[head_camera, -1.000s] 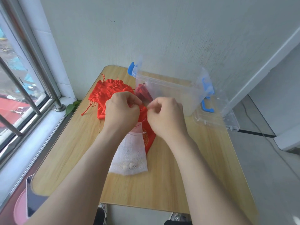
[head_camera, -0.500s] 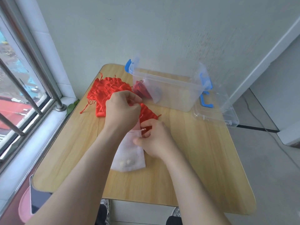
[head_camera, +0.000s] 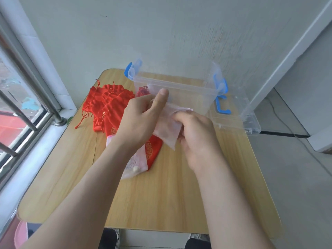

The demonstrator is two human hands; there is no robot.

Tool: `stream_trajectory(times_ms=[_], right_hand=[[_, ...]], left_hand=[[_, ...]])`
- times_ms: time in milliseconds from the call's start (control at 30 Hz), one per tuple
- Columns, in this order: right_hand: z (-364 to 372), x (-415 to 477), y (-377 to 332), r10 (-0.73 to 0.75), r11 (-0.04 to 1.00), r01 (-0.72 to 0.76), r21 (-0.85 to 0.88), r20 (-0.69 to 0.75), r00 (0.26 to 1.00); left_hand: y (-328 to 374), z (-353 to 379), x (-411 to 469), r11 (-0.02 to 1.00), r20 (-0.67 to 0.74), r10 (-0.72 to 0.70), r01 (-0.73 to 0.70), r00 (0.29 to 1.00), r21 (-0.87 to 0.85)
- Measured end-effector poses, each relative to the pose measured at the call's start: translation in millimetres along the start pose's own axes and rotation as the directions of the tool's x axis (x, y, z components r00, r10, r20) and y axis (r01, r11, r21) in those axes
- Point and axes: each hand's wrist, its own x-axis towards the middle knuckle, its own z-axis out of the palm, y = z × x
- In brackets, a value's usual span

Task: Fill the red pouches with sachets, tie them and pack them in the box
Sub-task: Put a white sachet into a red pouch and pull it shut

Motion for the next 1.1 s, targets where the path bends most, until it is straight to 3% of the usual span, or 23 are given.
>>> stream_trajectory(times_ms=[200, 333, 733, 900, 1100], right_hand=[[-12, 4, -8, -0.029, 0.999, 0.032, 0.043, -0.064, 0.998], [-15, 3, -13, -0.010, 0.997, 0.015, 0.075, -0.065, 0.998], [-13, 2, -16, -0.103, 0.989, 0.121, 0.082, -0.201, 0.974], [-14, 6, -19, -0.041, 0.988, 0.073, 0.132, -0.232, 0.972], [-13, 4, -21, -0.042, 0.960, 0.093, 0.263, -0.193, 0.980]], left_hand=[[-4, 5, 0, 0.994, 0.083, 0.108, -0.107, 0.991, -0.020], [-10, 8, 4, 0.996, 0.050, 0.092, -0.092, 0.995, 0.001], [-10, 3, 4, 1.000, 0.148, -0.001, 0.004, 0.989, -0.022], [-12, 0, 2, 0.999, 0.111, -0.044, 0.046, 0.993, -0.023], [-4, 2, -1, 0.999, 0.180, -0.028, 0.019, 0.983, 0.050]])
